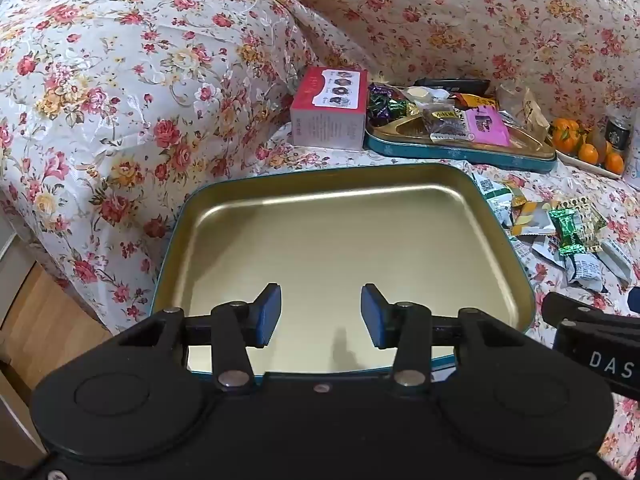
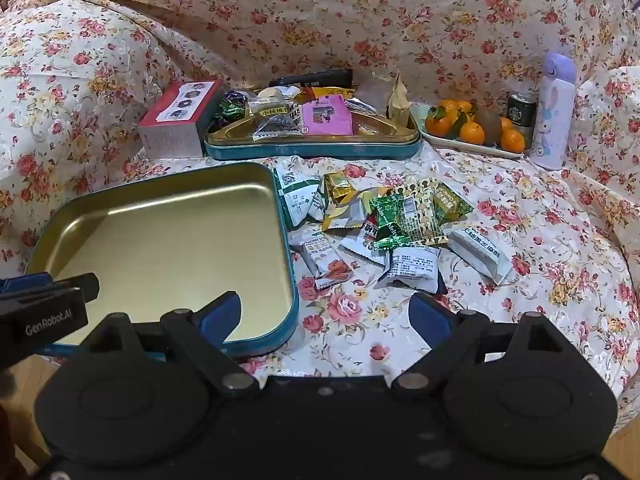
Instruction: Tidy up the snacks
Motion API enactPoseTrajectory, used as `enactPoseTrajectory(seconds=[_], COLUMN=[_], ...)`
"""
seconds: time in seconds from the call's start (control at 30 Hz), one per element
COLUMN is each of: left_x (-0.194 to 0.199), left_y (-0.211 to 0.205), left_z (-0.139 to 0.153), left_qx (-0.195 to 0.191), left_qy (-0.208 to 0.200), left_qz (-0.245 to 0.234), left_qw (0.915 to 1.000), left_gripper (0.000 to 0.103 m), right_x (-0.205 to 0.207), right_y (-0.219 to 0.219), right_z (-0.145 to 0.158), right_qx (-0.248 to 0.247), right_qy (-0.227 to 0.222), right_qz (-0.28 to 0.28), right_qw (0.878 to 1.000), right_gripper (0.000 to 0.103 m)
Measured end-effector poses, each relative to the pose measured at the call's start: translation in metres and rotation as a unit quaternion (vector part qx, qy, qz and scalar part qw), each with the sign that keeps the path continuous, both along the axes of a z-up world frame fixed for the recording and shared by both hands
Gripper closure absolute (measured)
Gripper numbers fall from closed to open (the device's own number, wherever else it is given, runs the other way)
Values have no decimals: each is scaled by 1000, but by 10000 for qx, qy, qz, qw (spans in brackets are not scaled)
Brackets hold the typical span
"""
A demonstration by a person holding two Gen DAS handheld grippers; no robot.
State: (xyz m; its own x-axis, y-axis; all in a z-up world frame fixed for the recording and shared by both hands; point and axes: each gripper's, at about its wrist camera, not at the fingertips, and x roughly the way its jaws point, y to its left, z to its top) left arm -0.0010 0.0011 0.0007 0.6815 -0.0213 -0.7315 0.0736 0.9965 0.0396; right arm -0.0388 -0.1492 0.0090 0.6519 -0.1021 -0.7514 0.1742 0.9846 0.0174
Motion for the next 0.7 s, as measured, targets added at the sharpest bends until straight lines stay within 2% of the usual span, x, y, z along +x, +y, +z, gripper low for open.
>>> enactPoseTrajectory(seconds=[0.3, 0.7], left_x=[-1, -1], left_y=[-5, -2], left_z=[0, 0], left_qx=[103, 49], left_qy=[7, 85], left_qz=[-14, -16], left_qw=[9999, 10000], left_gripper=[51, 51], right_x=[-2, 1], right_y=[0, 0], right_z=[1, 0], right_qx=[45, 55], right_qy=[-12, -4], right_qz=[-2, 6], right_qw=[10000, 10000], right_gripper=[8, 8])
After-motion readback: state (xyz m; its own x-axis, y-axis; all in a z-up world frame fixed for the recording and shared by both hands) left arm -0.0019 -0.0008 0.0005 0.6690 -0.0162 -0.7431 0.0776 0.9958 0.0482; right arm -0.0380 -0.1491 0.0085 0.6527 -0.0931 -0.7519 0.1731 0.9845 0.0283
